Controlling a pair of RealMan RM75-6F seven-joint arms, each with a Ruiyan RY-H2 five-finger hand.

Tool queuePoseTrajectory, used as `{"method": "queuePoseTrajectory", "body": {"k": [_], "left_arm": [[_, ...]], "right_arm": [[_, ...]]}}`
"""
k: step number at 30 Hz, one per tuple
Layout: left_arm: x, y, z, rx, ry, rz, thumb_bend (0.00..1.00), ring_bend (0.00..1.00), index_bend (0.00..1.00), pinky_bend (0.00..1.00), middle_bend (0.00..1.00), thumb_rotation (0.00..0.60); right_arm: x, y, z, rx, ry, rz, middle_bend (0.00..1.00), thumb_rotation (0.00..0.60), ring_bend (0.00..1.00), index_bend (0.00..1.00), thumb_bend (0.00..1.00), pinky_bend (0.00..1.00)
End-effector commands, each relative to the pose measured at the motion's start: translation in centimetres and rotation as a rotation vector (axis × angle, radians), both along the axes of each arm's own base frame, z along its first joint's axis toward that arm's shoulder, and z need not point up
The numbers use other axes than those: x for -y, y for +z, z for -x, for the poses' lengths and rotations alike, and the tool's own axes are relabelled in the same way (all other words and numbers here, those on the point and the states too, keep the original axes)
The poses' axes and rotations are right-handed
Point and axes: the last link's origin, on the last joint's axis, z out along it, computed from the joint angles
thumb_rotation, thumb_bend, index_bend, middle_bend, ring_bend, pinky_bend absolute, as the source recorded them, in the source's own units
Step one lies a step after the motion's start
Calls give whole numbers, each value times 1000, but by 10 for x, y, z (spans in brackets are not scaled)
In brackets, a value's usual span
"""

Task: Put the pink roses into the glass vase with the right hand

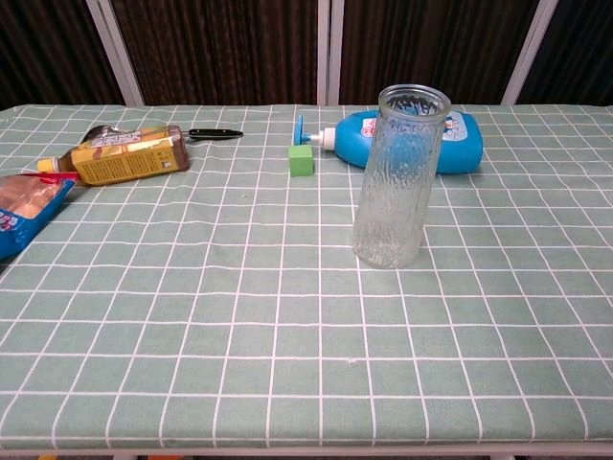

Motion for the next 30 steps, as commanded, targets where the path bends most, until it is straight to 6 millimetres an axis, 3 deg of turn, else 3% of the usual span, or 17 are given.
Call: {"method": "queuePoseTrajectory", "body": {"k": [1, 15, 30], "left_arm": [[0, 1, 0, 2, -1, -4, 218, 118, 191, 246, 137, 600], [0, -1, 1, 3, 4, 11, 218, 118, 192, 246, 136, 600], [-3, -3, 4, 14, 14, 22, 218, 118, 192, 246, 137, 600]], "right_arm": [[-9, -5, -3, 78, -4, -84, 525, 600, 201, 656, 227, 162], [7, -27, 28, 128, -235, -299, 526, 600, 201, 656, 221, 165], [16, -46, 27, 66, -306, -384, 526, 600, 197, 656, 223, 165]]}}
